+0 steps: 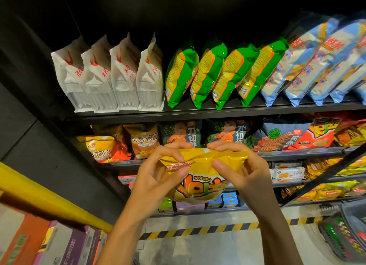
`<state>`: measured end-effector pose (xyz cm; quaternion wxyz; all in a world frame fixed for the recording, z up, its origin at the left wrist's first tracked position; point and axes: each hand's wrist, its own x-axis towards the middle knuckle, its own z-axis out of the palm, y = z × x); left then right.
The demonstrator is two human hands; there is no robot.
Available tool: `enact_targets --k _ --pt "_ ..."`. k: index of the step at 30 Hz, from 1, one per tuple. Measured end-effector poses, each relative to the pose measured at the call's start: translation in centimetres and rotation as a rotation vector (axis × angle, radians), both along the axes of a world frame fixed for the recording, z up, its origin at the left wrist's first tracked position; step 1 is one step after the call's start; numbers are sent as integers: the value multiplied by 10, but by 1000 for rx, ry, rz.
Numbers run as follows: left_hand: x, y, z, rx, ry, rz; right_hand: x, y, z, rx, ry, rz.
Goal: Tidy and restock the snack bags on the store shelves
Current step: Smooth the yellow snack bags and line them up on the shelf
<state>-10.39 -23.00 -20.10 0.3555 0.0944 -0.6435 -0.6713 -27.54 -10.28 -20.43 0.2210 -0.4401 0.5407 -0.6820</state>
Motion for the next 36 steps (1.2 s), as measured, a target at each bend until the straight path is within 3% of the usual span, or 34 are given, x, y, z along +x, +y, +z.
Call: enact_targets --k 12,15,23,28,33,36 --pt "-1 -4 -5 0 30 2 -5 5 2 -33 231 38" --pt "-1 -4 -9 52 30 15 -5 8 4 -21 185 90" --pt "-5 -6 -13 93 44 2 -3 6 -4 -148 114 -54" --pt "-4 -9 -11 211 81 78 -7 8 -6 -77 -20 -24" --pt "-1 -12 -9 273 89 82 -5 6 -7 -69 65 -66" --pt "-4 -9 -5 307 65 141 -7 6 -11 15 11 37"
